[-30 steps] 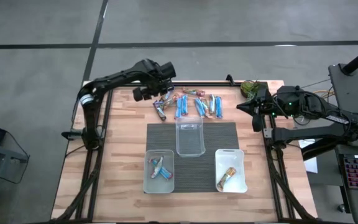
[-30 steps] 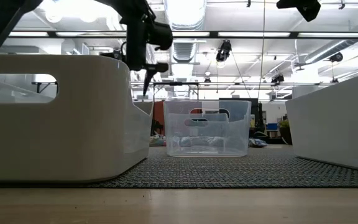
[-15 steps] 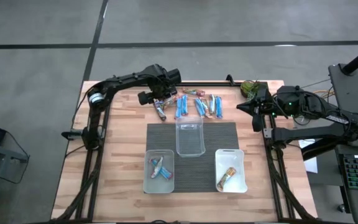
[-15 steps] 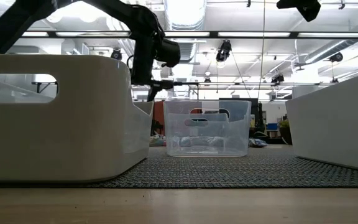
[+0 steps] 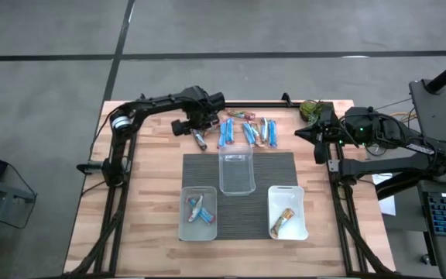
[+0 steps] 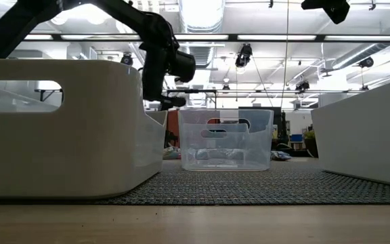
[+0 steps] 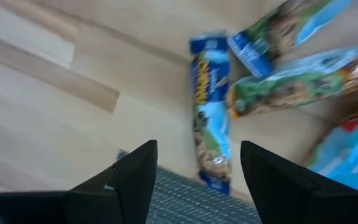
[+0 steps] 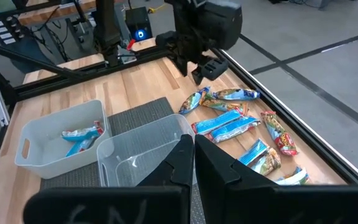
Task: Pick and place Granola Bars by type
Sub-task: Put the blue granola bar into the transparent bin
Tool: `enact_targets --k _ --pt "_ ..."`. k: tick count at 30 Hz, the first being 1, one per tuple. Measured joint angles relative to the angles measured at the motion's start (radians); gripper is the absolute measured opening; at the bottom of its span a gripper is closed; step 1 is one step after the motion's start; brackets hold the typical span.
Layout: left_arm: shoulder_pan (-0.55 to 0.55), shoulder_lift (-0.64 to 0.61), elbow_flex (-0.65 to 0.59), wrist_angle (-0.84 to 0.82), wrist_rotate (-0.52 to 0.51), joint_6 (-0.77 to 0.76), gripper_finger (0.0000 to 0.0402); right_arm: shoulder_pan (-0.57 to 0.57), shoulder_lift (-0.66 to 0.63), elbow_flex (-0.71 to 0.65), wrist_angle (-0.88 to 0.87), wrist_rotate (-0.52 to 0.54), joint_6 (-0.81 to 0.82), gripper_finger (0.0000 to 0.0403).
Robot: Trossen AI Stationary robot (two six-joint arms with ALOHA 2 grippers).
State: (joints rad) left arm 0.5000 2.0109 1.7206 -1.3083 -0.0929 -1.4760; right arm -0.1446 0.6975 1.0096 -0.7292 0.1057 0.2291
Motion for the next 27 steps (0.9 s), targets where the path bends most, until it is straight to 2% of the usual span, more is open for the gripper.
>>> enact_targets --k 7,20,27 --pt "-0.026 0.0 -0.039 0.122 0.006 -0.006 0.0213 0.0 0.0 0.0 0.0 0.0 0.0 0.0008" --pt "-0.024 -0.002 -0.044 0.125 -0.004 -0.042 0.0214 0.0 0.0 0.0 0.0 0.0 0.026 0.0008" --pt "-0.028 -0.017 -0.106 0.149 -0.004 -0.043 0.0213 0.0 0.0 0.0 0.0 0.0 0.026 0.0008"
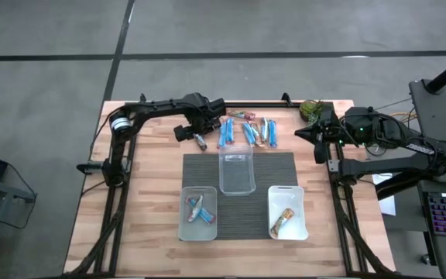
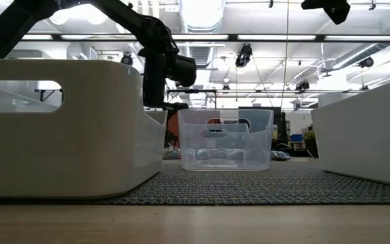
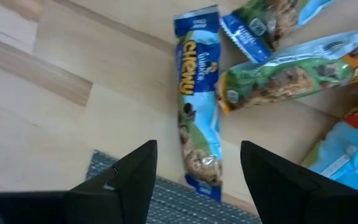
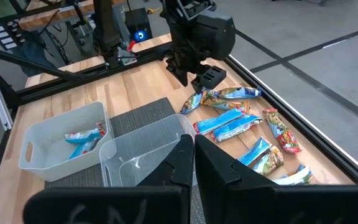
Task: Pick and place Granola Bars by type
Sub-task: Put the blue granola bar into the transparent bin
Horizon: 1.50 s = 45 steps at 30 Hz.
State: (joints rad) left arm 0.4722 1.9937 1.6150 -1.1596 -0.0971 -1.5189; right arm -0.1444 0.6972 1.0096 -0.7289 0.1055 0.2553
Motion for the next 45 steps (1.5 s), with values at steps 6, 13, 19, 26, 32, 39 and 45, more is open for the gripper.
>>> enact_targets --k 6,13,19,26,32,39,45 --pt "-0.003 -0.046 -0.071 0.092 0.002 0.003 0.0214 0.0 0.0 0.0 0.0 0.0 0.0 0.0008" --pt "-0.002 -0.125 -0.199 0.165 0.004 -0.003 0.0214 0.0 0.004 -0.002 -0.001 0.0 -0.001 0.0008" --pt "-0.001 -0.168 -0.274 0.246 -0.001 -0.044 0.0214 0.001 0.023 -0.005 0.0 0.0 0.0 0.0008" --pt "0.0 -0.178 -0.315 0.332 -0.001 -0.055 0.0214 0.002 0.038 -0.006 0.0 -0.009 0.006 0.0008" --pt "0.004 -0.177 -0.34 0.357 -0.001 -0.052 0.0213 0.002 0.038 -0.006 0.0 -0.01 0.013 0.0009" --pt "0.004 -0.175 -0.386 0.428 0.002 -0.055 0.0213 0.002 0.038 -0.006 0.0 -0.011 0.015 0.0008" --pt "0.012 -0.168 -0.395 0.432 0.002 -0.053 0.0213 0.002 0.038 -0.006 0.0 -0.011 0.015 0.0008"
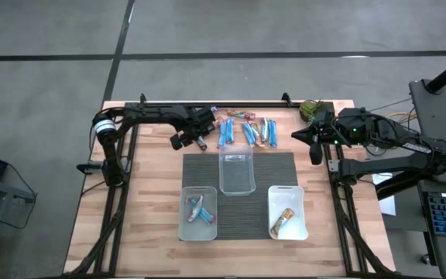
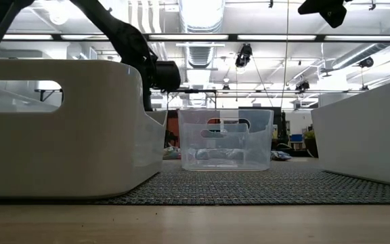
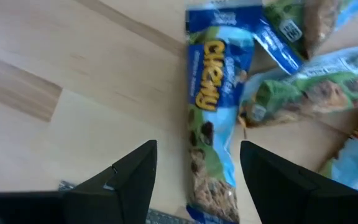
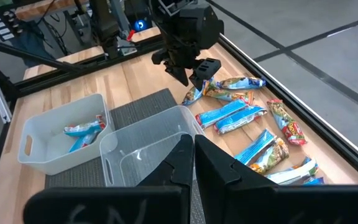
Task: Pick and place Granola Bars by type
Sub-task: Put the blue granola bar into the transparent bin
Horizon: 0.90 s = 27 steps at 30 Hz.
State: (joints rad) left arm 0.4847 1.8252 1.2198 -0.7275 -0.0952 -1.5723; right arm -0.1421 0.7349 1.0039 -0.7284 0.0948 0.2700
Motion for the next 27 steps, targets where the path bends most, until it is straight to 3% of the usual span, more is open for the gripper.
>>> enact_targets --k 27 --pt "0.005 0.045 0.001 0.032 0.009 0.005 0.0209 0.0 0.0 0.0 0.001 0.002 0.012 0.0008"
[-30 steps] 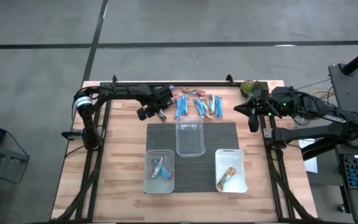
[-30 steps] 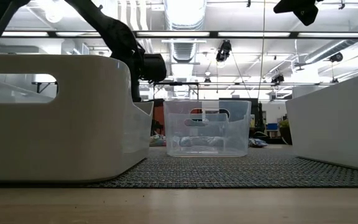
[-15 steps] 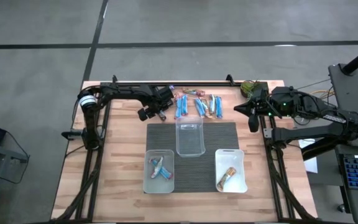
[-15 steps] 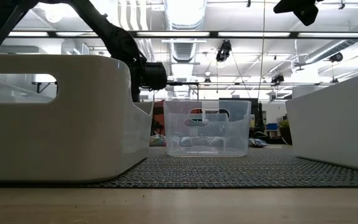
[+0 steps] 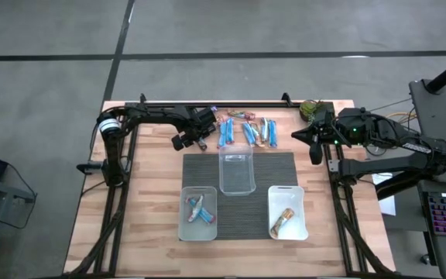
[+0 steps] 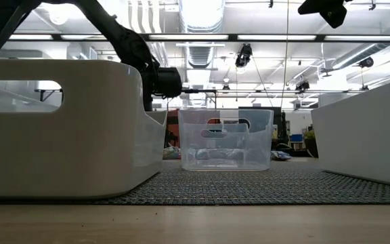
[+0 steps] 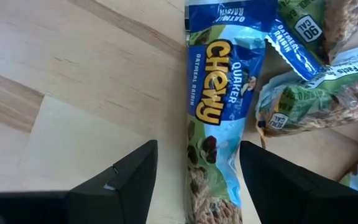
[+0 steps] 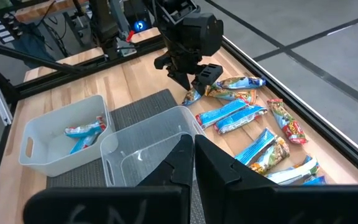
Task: Pick and place Granola Bars by type
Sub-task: Put the blue granola bar into the transparent bin
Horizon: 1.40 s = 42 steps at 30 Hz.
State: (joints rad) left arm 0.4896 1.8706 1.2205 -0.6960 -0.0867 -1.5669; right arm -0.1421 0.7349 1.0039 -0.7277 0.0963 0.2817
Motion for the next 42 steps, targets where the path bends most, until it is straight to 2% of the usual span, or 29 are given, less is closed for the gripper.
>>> enact_targets --k 4,16,20,27,31,42 --pt "0.0 0.0 0.0 0.0 0.01 0.0 0.0184 0.0 0.0 0.0 0.0 0.0 0.0 0.0008" --pt "0.0 -0.001 0.0 -0.021 0.025 -0.012 0.0062 0.0 0.0 0.0 0.0 0.0 -0.004 0.0008" --pt "0.0 -0.001 0.0 -0.021 0.025 -0.013 0.0033 0.0 0.0 0.0 0.0 0.0 -0.005 0.0008" --pt "0.0 -0.002 0.001 -0.021 0.026 -0.002 0.0023 0.0 0.0 0.0 0.0 0.0 -0.008 0.0008" --pt "0.0 -0.01 0.012 -0.029 0.026 0.059 0.0023 0.0 0.0 0.0 0.0 0.0 -0.012 0.0008" --pt "-0.009 -0.164 0.084 -0.039 0.011 0.244 0.0023 0.0 0.0 0.0 0.0 0.001 -0.012 0.0008"
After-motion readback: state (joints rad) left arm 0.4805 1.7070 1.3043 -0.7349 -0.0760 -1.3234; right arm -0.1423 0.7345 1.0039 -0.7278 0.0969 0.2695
